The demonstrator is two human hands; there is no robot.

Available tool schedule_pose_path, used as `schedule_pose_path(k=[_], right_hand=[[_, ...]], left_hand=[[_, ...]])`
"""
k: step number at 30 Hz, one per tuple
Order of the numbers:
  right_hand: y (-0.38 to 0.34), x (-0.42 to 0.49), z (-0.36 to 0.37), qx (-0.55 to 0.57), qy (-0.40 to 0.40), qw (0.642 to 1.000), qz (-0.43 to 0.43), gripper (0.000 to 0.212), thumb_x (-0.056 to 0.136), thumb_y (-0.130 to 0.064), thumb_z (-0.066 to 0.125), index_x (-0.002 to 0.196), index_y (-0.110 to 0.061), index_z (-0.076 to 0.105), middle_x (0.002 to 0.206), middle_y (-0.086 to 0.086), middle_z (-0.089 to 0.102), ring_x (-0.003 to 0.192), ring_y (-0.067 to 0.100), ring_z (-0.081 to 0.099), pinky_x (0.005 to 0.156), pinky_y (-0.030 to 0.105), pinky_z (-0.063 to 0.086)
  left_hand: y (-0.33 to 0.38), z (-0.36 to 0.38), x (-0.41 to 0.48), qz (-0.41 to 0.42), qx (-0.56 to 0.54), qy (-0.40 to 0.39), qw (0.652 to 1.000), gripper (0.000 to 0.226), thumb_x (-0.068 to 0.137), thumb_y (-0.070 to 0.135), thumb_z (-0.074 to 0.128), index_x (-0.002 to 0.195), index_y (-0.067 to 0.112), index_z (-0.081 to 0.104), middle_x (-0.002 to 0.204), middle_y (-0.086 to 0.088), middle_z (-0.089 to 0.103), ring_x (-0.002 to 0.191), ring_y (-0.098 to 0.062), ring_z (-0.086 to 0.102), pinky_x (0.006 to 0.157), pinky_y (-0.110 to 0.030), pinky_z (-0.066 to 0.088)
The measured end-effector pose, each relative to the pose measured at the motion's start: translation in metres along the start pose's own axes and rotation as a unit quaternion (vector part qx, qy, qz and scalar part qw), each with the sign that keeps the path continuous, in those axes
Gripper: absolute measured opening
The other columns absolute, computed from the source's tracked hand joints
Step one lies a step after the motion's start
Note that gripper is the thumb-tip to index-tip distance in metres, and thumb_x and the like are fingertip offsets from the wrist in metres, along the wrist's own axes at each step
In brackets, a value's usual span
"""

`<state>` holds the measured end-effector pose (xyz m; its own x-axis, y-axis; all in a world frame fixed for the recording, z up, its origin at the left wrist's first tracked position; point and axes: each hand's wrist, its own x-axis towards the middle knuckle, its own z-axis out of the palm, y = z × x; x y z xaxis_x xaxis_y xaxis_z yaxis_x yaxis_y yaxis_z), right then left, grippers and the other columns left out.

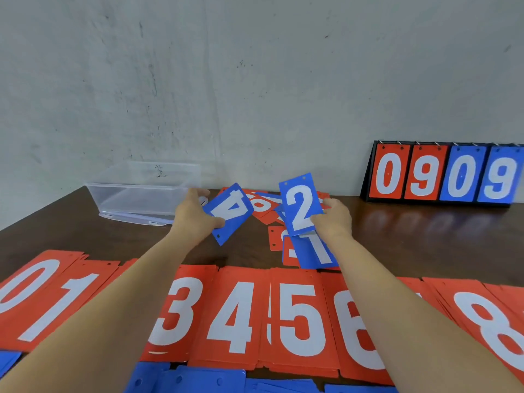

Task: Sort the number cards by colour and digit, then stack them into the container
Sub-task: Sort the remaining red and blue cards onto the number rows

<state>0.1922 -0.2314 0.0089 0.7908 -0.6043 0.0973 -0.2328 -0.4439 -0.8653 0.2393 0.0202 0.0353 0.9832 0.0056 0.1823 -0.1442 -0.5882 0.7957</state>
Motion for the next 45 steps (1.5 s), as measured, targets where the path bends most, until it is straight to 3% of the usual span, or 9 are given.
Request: schedule_pose_path(k=[3, 8, 13, 17, 23, 31, 36, 41, 45], right_hand=[[-0.011, -0.004, -0.009, 0.071, 0.005, 0.997, -0.011, 0.011, 0.088, -0.007, 0.062, 0.093, -0.016, 0.064, 0.103, 0.007, 0.069, 0.088, 0.024, 0.065, 0.079, 0.040, 0.057], [-0.039, -0.024, -0.017, 0.139, -0.032, 0.990, -0.009, 0.011, 0.092, -0.011, 0.061, 0.095, -0.002, 0.066, 0.093, 0.014, 0.070, 0.081, 0.028, 0.067, 0.075, 0.040, 0.055], [-0.066, -0.052, -0.015, 0.182, -0.050, 0.982, -0.020, 0.022, 0.093, -0.018, 0.061, 0.074, -0.010, 0.057, 0.092, 0.018, 0.071, 0.069, 0.025, 0.067, 0.063, 0.031, 0.051], [-0.087, -0.080, -0.008, 0.199, -0.080, 0.976, -0.030, 0.022, 0.094, -0.022, 0.061, 0.075, -0.012, 0.060, 0.082, 0.005, 0.068, 0.066, 0.016, 0.063, 0.057, 0.023, 0.048], [-0.112, -0.120, 0.015, 0.212, -0.102, 0.971, -0.047, 0.009, 0.092, -0.014, 0.064, 0.085, -0.009, 0.064, 0.088, 0.006, 0.069, 0.071, 0.013, 0.064, 0.064, 0.024, 0.050], [-0.148, -0.204, 0.051, 0.256, -0.150, 0.954, -0.033, 0.015, 0.092, -0.017, 0.063, 0.077, -0.017, 0.065, 0.068, -0.009, 0.066, 0.049, -0.004, 0.061, 0.041, 0.011, 0.041], [-0.159, -0.254, 0.083, 0.211, -0.184, 0.959, -0.048, 0.011, 0.091, -0.024, 0.064, 0.082, -0.018, 0.066, 0.085, -0.007, 0.069, 0.076, 0.005, 0.061, 0.065, 0.022, 0.039], [-0.159, -0.301, 0.099, 0.224, -0.174, 0.958, -0.039, 0.015, 0.091, -0.021, 0.065, 0.094, -0.007, 0.069, 0.084, -0.002, 0.073, 0.067, 0.004, 0.067, 0.058, 0.016, 0.047], [-0.156, -0.331, 0.098, 0.250, -0.129, 0.959, -0.021, 0.010, 0.091, -0.015, 0.065, 0.089, -0.005, 0.066, 0.076, -0.001, 0.069, 0.049, -0.002, 0.062, 0.043, 0.010, 0.043]], left_hand=[[0.007, -0.013, 0.000, -0.008, -0.045, 0.021, 0.999, 0.050, 0.070, 0.000, 0.078, 0.112, 0.012, 0.053, 0.087, -0.009, 0.062, 0.073, -0.022, 0.060, 0.062, -0.029, 0.049], [0.009, -0.038, -0.002, 0.001, -0.127, 0.017, 0.992, 0.017, 0.076, 0.002, 0.076, 0.075, 0.015, 0.065, 0.082, -0.011, 0.070, 0.070, -0.024, 0.066, 0.066, -0.032, 0.057], [0.008, -0.065, -0.009, 0.030, -0.209, 0.026, 0.977, 0.018, 0.088, 0.004, 0.065, 0.072, 0.011, 0.062, 0.056, 0.009, 0.063, 0.045, 0.000, 0.055, 0.044, -0.011, 0.040], [-0.003, -0.095, -0.017, 0.044, -0.200, 0.018, 0.979, 0.013, 0.086, 0.011, 0.071, 0.087, -0.001, 0.067, 0.066, -0.001, 0.064, 0.041, 0.002, 0.053, 0.041, -0.009, 0.038], [-0.019, -0.142, -0.031, 0.043, -0.158, 0.013, 0.986, 0.025, 0.082, 0.019, 0.077, 0.075, 0.001, 0.061, 0.038, 0.010, 0.053, 0.033, -0.003, 0.045, 0.039, -0.012, 0.035], [-0.050, -0.210, -0.057, 0.042, -0.127, -0.071, 0.988, 0.008, 0.082, 0.003, 0.071, 0.090, 0.000, 0.069, 0.046, 0.005, 0.061, 0.037, -0.002, 0.050, 0.043, -0.017, 0.036], [-0.070, -0.238, -0.070, 0.002, -0.191, -0.114, 0.975, 0.025, 0.082, 0.012, 0.074, 0.066, 0.013, 0.056, 0.050, -0.001, 0.059, 0.042, -0.009, 0.040, 0.040, -0.017, 0.030], [-0.089, -0.247, -0.092, -0.031, -0.306, -0.174, 0.935, 0.012, 0.094, 0.005, 0.057, 0.102, -0.002, 0.064, 0.072, -0.010, 0.062, 0.052, -0.011, 0.046, 0.041, -0.016, 0.031], [-0.093, -0.247, -0.119, -0.038, -0.343, -0.177, 0.922, 0.014, 0.097, 0.011, 0.053, 0.103, 0.006, 0.065, 0.090, -0.013, 0.062, 0.050, -0.008, 0.050, 0.044, -0.016, 0.029]])
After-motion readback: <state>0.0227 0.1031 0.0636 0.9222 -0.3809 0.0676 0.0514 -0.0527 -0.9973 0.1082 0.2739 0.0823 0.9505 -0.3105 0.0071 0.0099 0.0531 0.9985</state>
